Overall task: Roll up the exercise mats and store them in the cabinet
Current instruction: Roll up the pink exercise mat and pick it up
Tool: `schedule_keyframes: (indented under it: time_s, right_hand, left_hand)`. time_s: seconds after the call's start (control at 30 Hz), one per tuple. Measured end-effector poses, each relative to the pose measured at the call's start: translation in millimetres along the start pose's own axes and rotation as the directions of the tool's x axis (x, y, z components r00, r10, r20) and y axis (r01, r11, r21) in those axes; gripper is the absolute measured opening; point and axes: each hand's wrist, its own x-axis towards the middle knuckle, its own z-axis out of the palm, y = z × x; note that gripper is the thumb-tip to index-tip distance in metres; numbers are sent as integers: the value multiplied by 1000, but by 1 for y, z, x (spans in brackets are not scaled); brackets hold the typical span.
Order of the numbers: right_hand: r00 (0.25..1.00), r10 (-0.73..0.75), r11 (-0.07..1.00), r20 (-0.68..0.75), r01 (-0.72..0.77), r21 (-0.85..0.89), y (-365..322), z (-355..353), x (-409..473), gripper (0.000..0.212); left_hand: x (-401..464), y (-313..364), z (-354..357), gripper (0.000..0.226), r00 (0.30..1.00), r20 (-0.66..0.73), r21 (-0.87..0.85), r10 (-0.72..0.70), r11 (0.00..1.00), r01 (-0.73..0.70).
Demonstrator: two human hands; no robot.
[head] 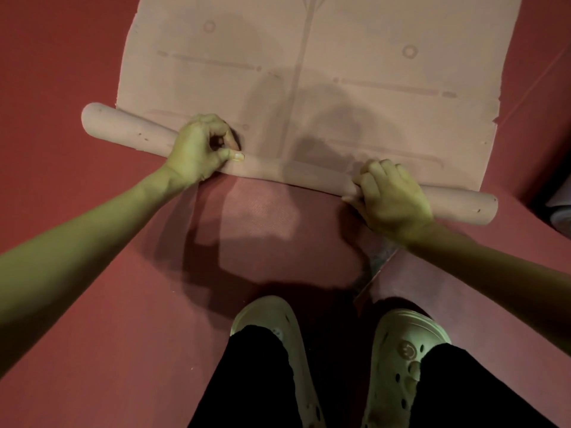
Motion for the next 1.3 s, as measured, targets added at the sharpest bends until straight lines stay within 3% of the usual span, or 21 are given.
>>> schedule_keyframes:
  time_s: [0.07,0.2,0.33,0.57,0.8,0.87,0.97,1.03,1.13,1.3]
  right_hand:
    - [988,-140,988,-59,135,-78,4,3,5,33]
    - [996,-63,983,-70,50,-179,-5,3,6,26]
    - [998,44,985,-44,-50,-166,-11,2,8,20]
    - [994,53,996,99,-46,-78,11,-10,37,31]
    - [974,225,974,16,-225,18,-9,-5,42,22]
    - [982,187,982,14,-188,18,-8,-5,38,26]
    - [994,102,994,44,-99,-54,0,-5,38,42]
    - [997,56,995,44,-52,-87,5,-4,44,42]
    - [997,11,998,76,-6,-64,16,-5,57,44]
    - [964,26,997,264,-43,61,28,-7,72,63]
  left_hand:
    - [-10,-2,4,20,996,-68,78,54,996,-48]
    - [-35,1,10,28,974,-83,277,212,943,-182]
    - [-35,-8,11,41,970,-26,304,242,926,-223]
    - [-5,-10,6,42,1000,11,148,11,989,-12]
    - [23,-12,0,23,979,90,-61,-181,981,187]
    - [28,-11,-3,25,974,100,-122,-202,969,213]
    - [33,-10,-4,29,979,53,-81,-198,976,202]
    - [31,-5,-2,21,989,-30,-52,-146,988,144]
    - [15,1,8,15,979,-192,99,64,994,-45]
    - [0,-5,8,49,975,-92,313,203,935,-165]
